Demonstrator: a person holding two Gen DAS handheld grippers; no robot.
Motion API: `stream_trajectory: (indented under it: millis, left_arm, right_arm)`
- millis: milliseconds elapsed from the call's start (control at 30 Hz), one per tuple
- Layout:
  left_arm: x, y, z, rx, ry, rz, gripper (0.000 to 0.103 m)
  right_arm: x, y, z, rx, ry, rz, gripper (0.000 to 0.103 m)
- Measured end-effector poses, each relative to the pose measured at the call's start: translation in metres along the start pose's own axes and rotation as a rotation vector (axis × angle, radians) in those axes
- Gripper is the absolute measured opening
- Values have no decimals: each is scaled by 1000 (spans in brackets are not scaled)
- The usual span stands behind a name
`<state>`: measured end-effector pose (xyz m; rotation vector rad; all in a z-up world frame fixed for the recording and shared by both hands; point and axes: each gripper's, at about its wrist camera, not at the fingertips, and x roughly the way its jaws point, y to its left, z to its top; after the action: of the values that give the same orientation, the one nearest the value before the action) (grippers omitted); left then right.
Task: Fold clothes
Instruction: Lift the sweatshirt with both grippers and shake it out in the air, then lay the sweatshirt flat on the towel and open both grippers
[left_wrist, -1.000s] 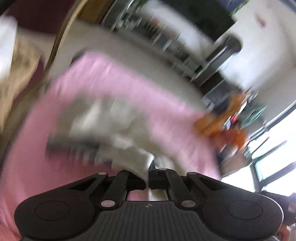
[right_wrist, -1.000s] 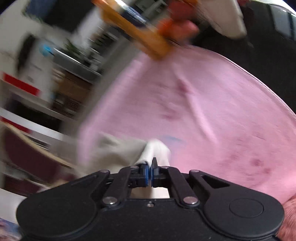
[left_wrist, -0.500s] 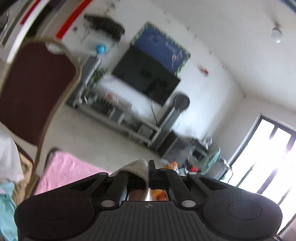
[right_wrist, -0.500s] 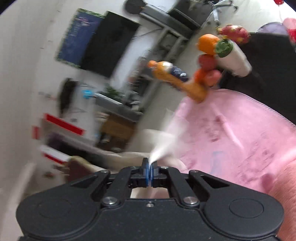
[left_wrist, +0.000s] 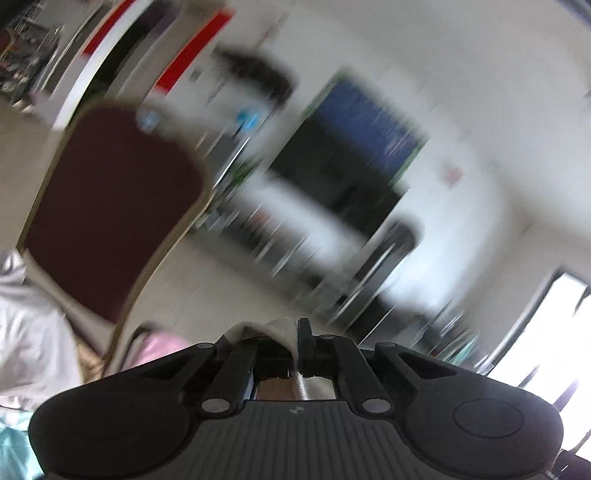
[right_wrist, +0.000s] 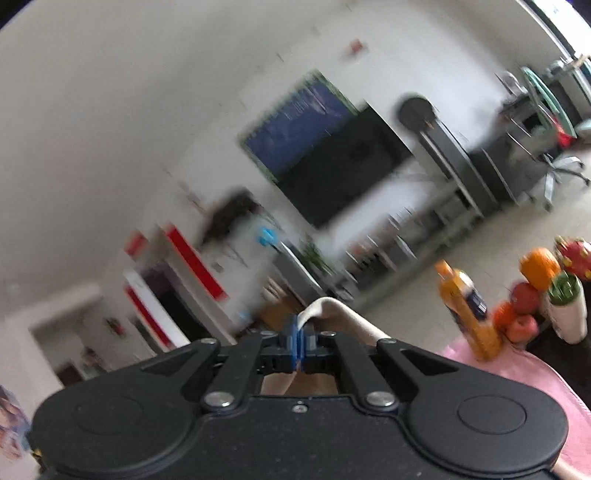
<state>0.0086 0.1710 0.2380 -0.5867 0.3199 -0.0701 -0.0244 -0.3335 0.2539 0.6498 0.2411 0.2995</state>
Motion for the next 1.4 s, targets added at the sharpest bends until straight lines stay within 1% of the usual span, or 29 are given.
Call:
stream_trajectory:
  millis: [33,67,133,167,200,267,333,367,433,467,533,600,733,800,833,867,933,1000,1033,1067,1100,1167,1200,1233,1267,1300,1333,1400]
  left_arm:
    - [26,4,5,-15,20,28,0]
    - [52,8,10,-30,40,57,0]
    - [101,14,21,-62,69,104,0]
    - [108,9,32,-82,42,92,0]
    - [106,2,44,-88,-4,64,0]
    - [94,-14,62,-64,-96,4,0]
    - [84,-24,67,-13,-149,-28,1]
    - [80,-27,67,8,-166,-39,1]
    - [80,-23,52,31,-142,-31,1]
    - [84,-18,37,42,-115,-9,1]
    - [99,-1,4,87,-47,56,1]
    - [121,24,-36,123,36,123,1]
    - [179,93,-111,132,217,287,1]
    - [210,128,-142,108,302,380,1]
    - [225,146,-151,89,337,415,1]
    - [231,157,-159,72,359,439,1]
    - [242,177,-173,40,400,485,1]
    - [243,180,-173,33,412,518,1]
    - [241,178,-170,46,415,523,4]
    - [240,175,-167,67,417,533,10]
    - [238,171,-165,87,422,546,14]
    - [230,162,-167,108,449,566,23]
    - [228,158,-170,118,463,574,26]
    - [227,154,-180,132,479,578,32]
    - [213,148,-190,149,491,573,36]
    - [206,142,-195,165,502,566,39]
    - [200,140,-205,172,513,564,42]
    - [187,136,-224,179,534,553,44]
  right_arm:
    - [30,-3,0,-12,34,-48,2]
    - [55,-4,2,-16,50,-79,2]
    - [100,-1,12,-16,56,-122,2]
    - [122,0,17,-15,60,-144,2]
    - [132,4,23,-12,39,-150,2]
    - [127,13,39,-22,-46,-110,2]
    - [115,17,48,-53,-110,-61,2]
    - [111,13,45,-64,-110,-54,2]
    - [107,0,32,-75,-81,-55,2]
    - [109,-12,19,-72,-45,-65,2]
    - [118,-41,-17,-57,56,-97,2]
    - [133,-74,-64,-34,169,-137,2]
    - [162,-147,-174,65,381,-265,2]
    - [172,-173,-216,112,461,-323,2]
    - [172,-183,-236,128,499,-351,2]
    - [173,-189,-251,134,539,-376,2]
    - [175,-193,-269,126,606,-414,2]
    - [175,-189,-277,98,645,-428,2]
    - [175,-186,-279,75,650,-431,2]
    - [176,-183,-282,59,658,-432,2]
    - [177,-184,-284,57,676,-432,4]
    - [180,-187,-287,64,719,-434,10]
    - [181,-187,-287,72,735,-435,23]
    - [177,-184,-285,79,743,-436,30]
    - [172,-181,-283,77,745,-437,38]
    - [171,-181,-279,65,746,-438,42]
    - [172,-182,-275,50,748,-435,44]
    - [170,-185,-269,34,741,-421,55]
